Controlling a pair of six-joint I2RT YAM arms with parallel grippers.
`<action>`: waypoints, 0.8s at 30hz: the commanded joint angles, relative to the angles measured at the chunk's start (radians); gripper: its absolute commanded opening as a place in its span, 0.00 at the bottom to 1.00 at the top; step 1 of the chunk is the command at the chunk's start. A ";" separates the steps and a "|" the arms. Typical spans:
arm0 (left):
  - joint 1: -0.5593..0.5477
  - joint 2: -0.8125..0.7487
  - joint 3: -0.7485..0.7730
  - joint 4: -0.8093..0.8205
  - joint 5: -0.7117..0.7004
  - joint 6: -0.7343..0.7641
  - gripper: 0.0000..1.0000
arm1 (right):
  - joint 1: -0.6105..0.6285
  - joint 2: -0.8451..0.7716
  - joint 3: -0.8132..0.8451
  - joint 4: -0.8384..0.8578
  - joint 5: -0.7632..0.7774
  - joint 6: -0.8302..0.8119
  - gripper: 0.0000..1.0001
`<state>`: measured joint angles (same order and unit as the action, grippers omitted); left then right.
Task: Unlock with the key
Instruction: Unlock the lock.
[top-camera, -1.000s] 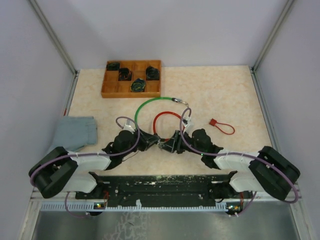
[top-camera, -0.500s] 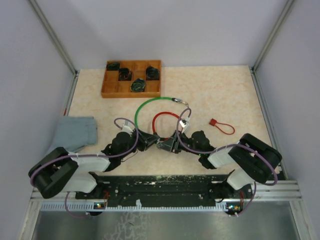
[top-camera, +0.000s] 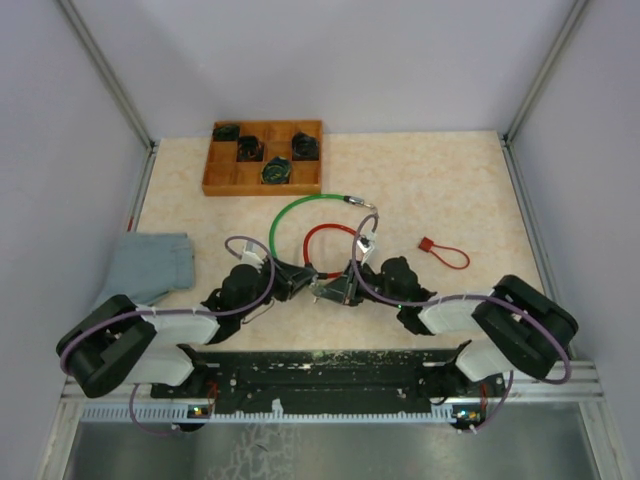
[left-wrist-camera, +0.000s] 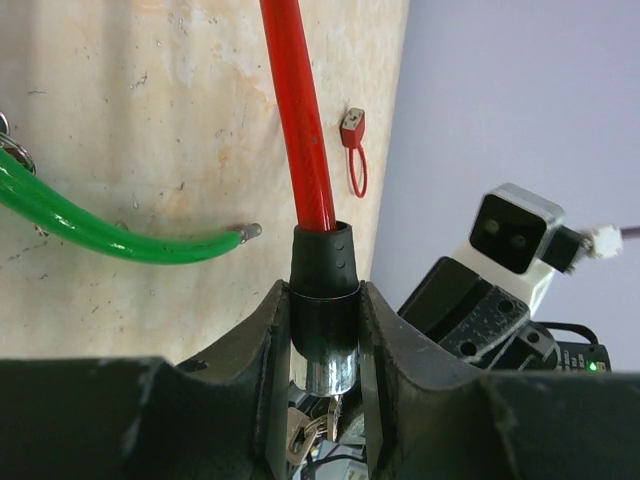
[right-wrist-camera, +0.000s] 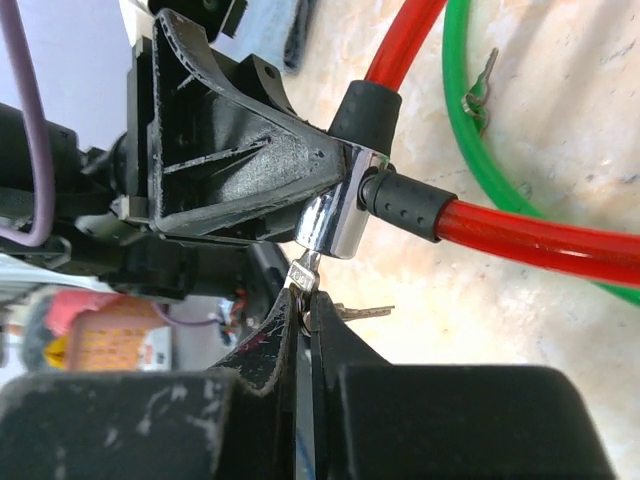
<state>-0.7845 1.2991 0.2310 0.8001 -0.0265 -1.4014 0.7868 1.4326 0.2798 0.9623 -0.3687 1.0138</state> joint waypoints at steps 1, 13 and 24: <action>-0.004 -0.011 0.008 0.020 0.038 0.003 0.00 | -0.006 -0.125 0.138 -0.284 0.040 -0.253 0.00; -0.007 0.008 0.091 -0.201 0.011 -0.011 0.00 | 0.011 -0.192 0.346 -0.779 0.165 -0.611 0.21; -0.005 0.014 0.253 -0.562 -0.029 -0.031 0.00 | 0.215 -0.246 0.378 -0.893 0.459 -0.908 0.43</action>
<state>-0.7856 1.3079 0.4553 0.3428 -0.0479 -1.4170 0.9512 1.2098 0.5987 0.0841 -0.0563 0.2501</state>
